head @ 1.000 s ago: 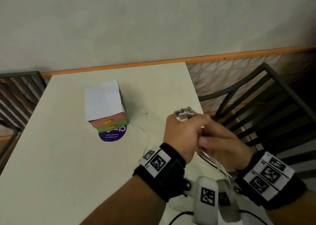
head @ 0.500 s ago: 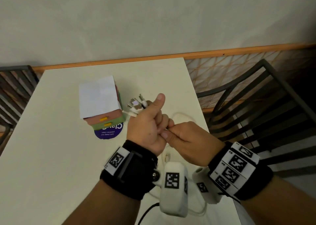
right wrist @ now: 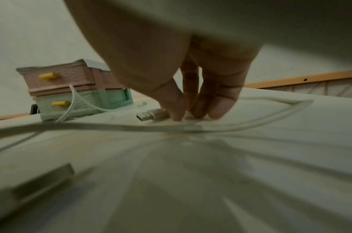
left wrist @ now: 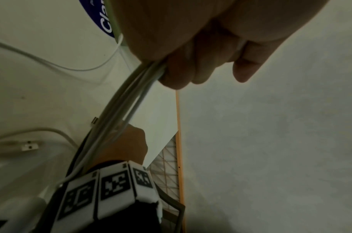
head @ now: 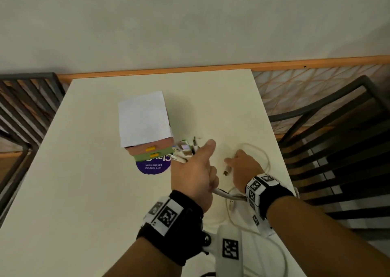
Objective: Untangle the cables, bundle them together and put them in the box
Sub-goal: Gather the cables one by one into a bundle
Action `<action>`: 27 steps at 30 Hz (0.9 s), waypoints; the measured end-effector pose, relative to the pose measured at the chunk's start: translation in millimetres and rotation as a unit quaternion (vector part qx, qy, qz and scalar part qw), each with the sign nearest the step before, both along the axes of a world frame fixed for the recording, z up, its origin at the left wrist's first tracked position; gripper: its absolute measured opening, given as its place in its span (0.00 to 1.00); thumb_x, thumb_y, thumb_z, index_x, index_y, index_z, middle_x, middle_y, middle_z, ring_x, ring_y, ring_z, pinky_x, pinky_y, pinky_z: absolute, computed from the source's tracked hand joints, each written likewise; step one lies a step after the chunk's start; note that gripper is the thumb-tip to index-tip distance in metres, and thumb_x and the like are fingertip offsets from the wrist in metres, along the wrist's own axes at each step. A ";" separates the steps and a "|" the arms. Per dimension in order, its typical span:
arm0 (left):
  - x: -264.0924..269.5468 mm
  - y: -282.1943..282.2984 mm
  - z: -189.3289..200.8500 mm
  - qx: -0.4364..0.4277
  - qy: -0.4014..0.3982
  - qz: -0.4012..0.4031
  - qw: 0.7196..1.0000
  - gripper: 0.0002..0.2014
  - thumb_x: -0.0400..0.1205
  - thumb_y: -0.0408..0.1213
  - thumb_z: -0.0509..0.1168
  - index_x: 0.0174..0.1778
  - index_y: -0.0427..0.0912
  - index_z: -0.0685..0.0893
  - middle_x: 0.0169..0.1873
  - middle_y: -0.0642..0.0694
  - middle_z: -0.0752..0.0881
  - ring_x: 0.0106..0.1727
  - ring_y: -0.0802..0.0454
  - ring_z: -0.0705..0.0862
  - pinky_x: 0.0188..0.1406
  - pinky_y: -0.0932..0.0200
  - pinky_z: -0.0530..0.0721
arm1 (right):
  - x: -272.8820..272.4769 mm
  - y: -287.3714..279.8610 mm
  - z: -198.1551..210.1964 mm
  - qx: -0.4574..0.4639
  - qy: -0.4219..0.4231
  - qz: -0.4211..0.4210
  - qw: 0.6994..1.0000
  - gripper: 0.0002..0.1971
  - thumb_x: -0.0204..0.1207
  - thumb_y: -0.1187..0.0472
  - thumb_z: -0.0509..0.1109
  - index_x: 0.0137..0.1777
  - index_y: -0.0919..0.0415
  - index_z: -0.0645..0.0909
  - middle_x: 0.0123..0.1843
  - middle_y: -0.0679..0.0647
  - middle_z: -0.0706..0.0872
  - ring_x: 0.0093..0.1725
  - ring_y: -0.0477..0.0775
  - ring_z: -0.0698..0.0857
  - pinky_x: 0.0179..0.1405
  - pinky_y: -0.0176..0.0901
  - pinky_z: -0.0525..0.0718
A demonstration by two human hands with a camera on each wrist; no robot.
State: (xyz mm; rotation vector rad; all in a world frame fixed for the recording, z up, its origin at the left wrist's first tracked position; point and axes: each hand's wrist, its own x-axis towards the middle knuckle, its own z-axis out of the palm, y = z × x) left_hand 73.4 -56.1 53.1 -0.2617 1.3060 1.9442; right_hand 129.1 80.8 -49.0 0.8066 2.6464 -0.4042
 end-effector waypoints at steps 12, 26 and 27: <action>-15.7 -9.3 -17.1 -0.010 0.003 0.022 1.000 0.27 0.77 0.33 0.76 0.28 0.51 0.61 0.17 0.52 0.57 0.16 0.52 0.54 0.17 0.63 0.60 | 6.5 4.7 31.1 -0.175 0.189 -0.109 0.960 0.03 0.85 0.58 0.58 0.50 0.53 0.73 0.42 0.52 0.86 0.44 0.56 0.85 0.51 0.56 0.84; 2.2 19.4 2.7 -0.033 0.082 0.010 0.996 0.26 0.61 0.60 0.75 0.37 0.41 0.80 0.24 0.41 0.74 0.25 0.48 0.73 0.24 0.57 0.70 | 12.6 -25.2 111.8 -0.277 0.382 0.035 0.881 0.05 0.80 0.62 0.67 0.42 0.58 0.80 0.32 0.51 0.86 0.34 0.55 0.86 0.39 0.57 0.86; 3.3 19.7 2.9 -0.046 0.084 0.013 0.995 0.27 0.63 0.61 0.74 0.40 0.39 0.81 0.27 0.40 0.75 0.27 0.47 0.74 0.25 0.56 0.71 | 15.0 -24.3 111.3 -0.289 0.381 0.037 0.877 0.04 0.79 0.64 0.68 0.42 0.58 0.80 0.32 0.50 0.87 0.34 0.54 0.87 0.40 0.58 0.87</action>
